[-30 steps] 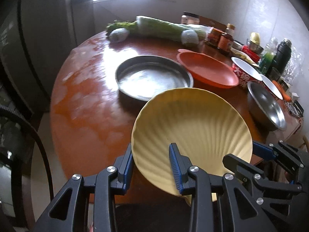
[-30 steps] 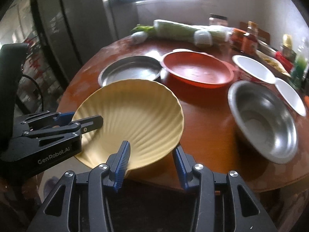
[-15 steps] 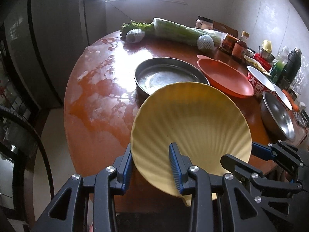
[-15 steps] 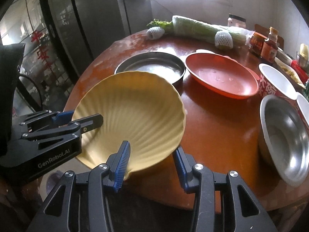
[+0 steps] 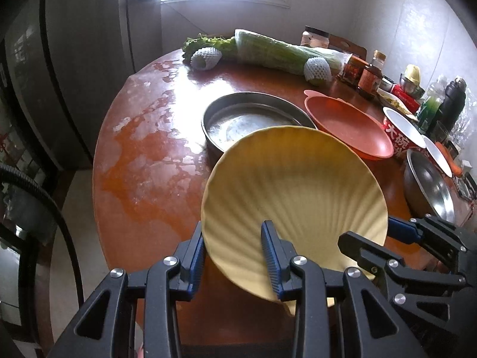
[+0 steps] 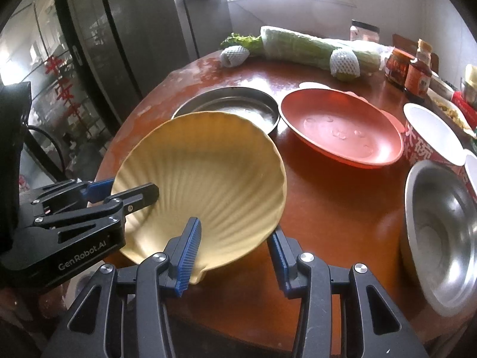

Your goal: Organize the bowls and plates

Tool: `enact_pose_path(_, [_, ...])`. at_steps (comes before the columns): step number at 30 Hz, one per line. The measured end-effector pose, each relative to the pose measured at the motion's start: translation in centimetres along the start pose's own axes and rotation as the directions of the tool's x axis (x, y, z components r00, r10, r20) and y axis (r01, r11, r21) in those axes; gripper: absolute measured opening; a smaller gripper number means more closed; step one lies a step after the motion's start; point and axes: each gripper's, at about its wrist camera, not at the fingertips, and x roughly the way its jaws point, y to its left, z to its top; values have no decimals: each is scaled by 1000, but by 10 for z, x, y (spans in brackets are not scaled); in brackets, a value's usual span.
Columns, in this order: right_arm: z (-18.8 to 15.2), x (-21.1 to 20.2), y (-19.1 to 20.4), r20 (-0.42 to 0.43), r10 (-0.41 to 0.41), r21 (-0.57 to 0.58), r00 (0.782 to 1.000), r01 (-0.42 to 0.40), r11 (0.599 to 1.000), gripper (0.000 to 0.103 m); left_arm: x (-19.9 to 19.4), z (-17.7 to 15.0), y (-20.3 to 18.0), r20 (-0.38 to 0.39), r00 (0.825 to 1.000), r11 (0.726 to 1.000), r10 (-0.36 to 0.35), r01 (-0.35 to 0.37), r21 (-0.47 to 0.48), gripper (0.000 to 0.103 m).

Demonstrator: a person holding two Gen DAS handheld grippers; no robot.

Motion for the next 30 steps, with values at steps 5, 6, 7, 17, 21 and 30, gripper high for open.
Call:
enact_pose_path(5, [-5, -7, 3, 0, 11, 0, 1000, -11, 1000, 47, -5, -4, 1, -1, 1000, 1000, -4, 4, -3, 36])
enact_pose_path(6, [-7, -8, 3, -1, 14, 1, 1000, -14, 1000, 47, -6, -5, 2, 1, 1000, 1000, -2, 2, -2, 36])
enact_pose_path(7, [-8, -9, 4, -1, 16, 0, 1000, -16, 1000, 47, -7, -6, 2, 2, 1000, 1000, 1, -1, -1, 36])
enact_pose_path(17, [-12, -6, 10, -13, 19, -9, 1000, -19, 1000, 47, -4, -11, 6, -11, 1000, 1000, 11, -11, -14, 36])
enact_pose_path(21, [-10, -2, 9, -13, 18, -10, 1000, -18, 1000, 47, -1, -10, 6, -10, 1000, 1000, 22, -22, -14, 37])
enact_pose_path(30, [-11, -5, 7, -1, 20, -3, 1000, -20, 1000, 48, -2, -12, 3, -12, 1000, 1000, 24, -24, -4, 40])
